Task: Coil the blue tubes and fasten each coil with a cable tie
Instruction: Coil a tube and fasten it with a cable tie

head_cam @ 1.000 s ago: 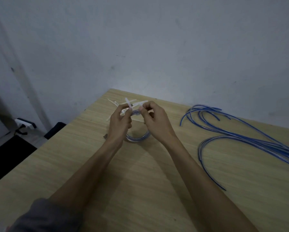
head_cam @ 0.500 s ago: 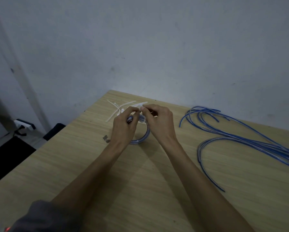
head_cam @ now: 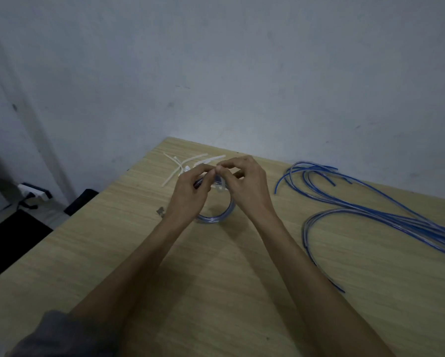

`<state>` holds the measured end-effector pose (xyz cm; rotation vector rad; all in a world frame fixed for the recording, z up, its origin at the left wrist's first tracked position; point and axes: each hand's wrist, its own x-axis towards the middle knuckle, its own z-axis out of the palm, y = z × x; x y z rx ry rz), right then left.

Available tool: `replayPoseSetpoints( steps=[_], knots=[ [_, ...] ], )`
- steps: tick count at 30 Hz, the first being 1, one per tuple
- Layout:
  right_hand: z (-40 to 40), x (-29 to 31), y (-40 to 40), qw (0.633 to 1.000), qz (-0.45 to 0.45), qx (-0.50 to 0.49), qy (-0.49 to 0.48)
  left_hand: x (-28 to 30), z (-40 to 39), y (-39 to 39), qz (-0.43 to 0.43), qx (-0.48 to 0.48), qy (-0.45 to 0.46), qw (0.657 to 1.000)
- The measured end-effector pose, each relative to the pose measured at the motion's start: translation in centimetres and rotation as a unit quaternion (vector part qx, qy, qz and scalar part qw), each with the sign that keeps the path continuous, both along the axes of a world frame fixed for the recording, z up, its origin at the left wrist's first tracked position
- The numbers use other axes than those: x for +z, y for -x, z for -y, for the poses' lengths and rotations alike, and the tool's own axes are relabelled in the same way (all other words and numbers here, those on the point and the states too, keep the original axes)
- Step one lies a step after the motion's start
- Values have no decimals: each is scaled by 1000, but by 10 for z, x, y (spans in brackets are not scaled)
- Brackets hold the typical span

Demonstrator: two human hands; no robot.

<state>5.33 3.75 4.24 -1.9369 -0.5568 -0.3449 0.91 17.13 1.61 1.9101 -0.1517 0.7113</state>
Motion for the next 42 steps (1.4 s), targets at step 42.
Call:
replayPoseSetpoints(
  steps=[42],
  knots=[
    [30,3,-21,998,-57,35,5,-9,36,6,-162,-151,275,935]
  ],
)
